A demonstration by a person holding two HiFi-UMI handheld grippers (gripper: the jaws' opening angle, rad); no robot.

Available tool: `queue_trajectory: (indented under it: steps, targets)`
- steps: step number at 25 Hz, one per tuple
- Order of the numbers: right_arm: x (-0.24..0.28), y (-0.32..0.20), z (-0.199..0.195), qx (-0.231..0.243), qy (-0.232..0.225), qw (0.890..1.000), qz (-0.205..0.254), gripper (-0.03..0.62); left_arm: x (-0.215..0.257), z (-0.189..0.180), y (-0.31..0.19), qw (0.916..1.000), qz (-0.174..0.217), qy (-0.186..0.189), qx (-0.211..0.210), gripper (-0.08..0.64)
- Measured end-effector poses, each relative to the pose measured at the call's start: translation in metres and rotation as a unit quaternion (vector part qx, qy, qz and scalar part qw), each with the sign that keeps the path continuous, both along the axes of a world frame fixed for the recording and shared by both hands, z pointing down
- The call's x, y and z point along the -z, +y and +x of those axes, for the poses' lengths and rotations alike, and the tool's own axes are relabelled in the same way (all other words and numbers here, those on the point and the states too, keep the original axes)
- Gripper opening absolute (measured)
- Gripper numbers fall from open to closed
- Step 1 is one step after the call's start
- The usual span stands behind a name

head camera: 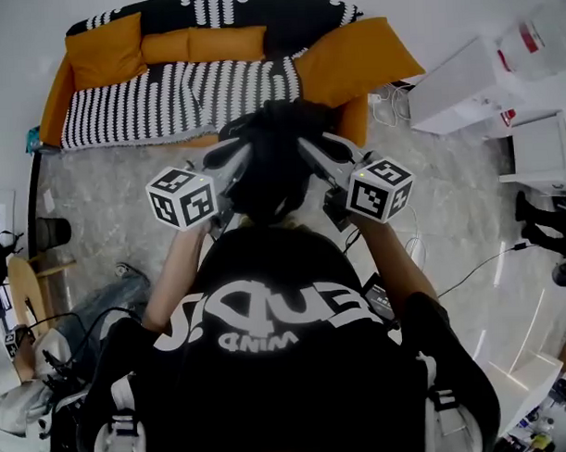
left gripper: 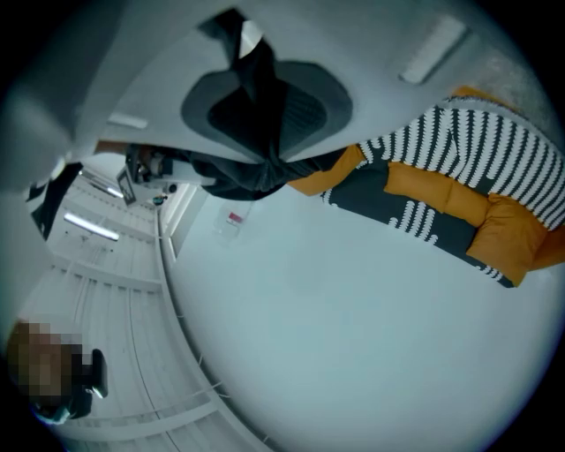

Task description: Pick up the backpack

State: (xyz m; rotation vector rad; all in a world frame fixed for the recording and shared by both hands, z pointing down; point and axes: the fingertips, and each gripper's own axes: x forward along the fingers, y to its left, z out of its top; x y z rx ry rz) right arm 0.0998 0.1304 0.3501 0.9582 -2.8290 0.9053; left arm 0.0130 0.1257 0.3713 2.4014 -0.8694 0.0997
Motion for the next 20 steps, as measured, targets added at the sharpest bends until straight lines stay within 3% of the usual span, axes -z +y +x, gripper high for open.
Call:
queue_trajectory:
  steps: [20]
  targets:
    - [-0.011,0.001,0.014,-0.002,0.004,1.000,-0.018,0.060,-0.011,0.005,0.004,0.9997,-0.019,0.013,-0.011,0.041]
